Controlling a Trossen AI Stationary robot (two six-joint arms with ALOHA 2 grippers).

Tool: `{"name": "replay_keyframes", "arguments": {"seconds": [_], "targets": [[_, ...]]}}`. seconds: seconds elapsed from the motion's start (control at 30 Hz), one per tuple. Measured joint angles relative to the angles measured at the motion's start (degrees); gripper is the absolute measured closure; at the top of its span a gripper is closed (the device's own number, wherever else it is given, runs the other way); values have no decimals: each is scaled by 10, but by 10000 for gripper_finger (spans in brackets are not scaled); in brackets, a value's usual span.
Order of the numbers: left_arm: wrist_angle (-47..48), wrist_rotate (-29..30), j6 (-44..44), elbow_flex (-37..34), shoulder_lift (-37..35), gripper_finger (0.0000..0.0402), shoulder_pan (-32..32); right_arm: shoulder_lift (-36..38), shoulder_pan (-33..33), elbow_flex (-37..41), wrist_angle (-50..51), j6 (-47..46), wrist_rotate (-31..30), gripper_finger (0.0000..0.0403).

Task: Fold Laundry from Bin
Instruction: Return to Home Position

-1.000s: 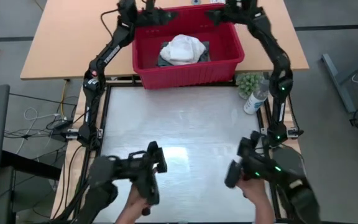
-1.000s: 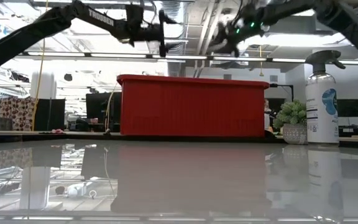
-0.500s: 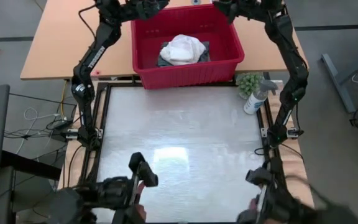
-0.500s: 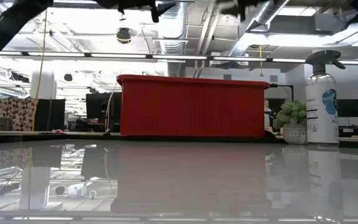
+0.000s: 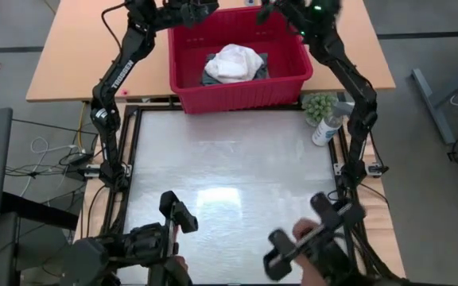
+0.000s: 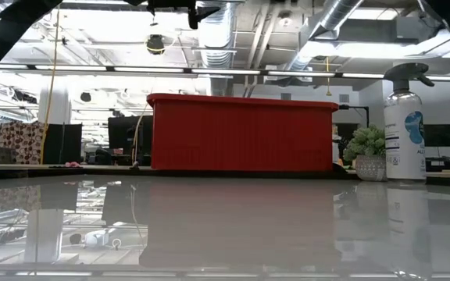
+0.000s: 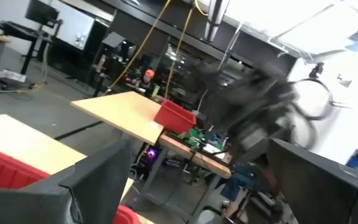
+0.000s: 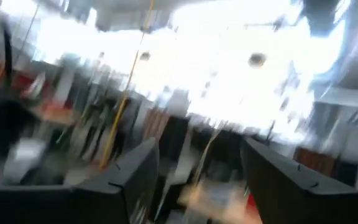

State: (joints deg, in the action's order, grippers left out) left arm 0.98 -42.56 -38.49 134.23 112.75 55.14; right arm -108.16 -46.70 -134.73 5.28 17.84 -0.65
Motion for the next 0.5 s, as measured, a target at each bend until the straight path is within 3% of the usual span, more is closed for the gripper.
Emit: {"name": "replay_keyframes", "arguments": {"seconds": [0.1,0.17,0.27,0.37,0.43,0.5], "targets": [[2,15,-1,0,0,40,3,-11,-17,-4,-76,-9,4,162],[0,14,-13,0,0,40,4,-6,-31,-5,-23,-44,60,172],[2,-18,-42,0,-5,40,4,2,-53,2,102,-102,267,183],[-2,-83,-36,-1,-28,40,-2,27,-54,2,153,-182,469,190],[-2,-115,-18,-1,-56,40,-13,78,-54,1,177,-237,545,192],[5,-140,27,0,-86,40,-26,115,-58,-6,178,-277,583,192]]}}
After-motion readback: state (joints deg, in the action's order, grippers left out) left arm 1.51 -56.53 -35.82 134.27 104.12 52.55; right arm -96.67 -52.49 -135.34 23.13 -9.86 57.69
